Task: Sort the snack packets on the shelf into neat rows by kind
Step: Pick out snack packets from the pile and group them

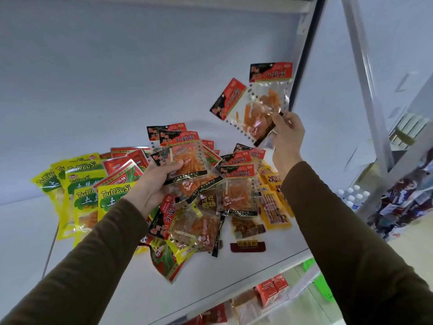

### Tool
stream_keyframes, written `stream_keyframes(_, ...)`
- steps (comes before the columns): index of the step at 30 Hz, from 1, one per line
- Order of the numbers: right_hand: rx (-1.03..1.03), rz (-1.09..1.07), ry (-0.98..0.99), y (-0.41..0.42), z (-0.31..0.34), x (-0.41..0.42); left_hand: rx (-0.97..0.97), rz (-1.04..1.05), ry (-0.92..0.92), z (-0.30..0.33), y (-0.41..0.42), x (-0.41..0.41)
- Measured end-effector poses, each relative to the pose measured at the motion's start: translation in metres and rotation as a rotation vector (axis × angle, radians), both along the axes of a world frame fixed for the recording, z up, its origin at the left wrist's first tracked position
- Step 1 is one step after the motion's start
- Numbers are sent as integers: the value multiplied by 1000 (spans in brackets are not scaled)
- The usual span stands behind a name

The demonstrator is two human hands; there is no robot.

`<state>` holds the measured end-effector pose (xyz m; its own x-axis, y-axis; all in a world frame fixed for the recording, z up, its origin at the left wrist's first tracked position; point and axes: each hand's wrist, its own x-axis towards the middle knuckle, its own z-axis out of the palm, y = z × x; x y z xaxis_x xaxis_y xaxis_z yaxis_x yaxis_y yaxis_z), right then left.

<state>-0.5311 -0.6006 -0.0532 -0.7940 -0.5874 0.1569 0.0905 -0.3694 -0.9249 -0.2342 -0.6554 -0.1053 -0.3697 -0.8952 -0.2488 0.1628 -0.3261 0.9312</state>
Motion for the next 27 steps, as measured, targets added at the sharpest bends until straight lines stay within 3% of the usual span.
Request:
stream_keyframes(3,-36,171,-184,9,6,26,7,63,16,3,3,-7)
stream_keyframes(8,73,366,-377,21,-22,90,-21,165,41,5,9,-22)
stream_keyframes(20,308,247,-298,3,-53,143,-74,225,56,10,23,-20)
stream_keyframes(27,238,213,-60,4,-59,165,-119,123,7,11,25,-13)
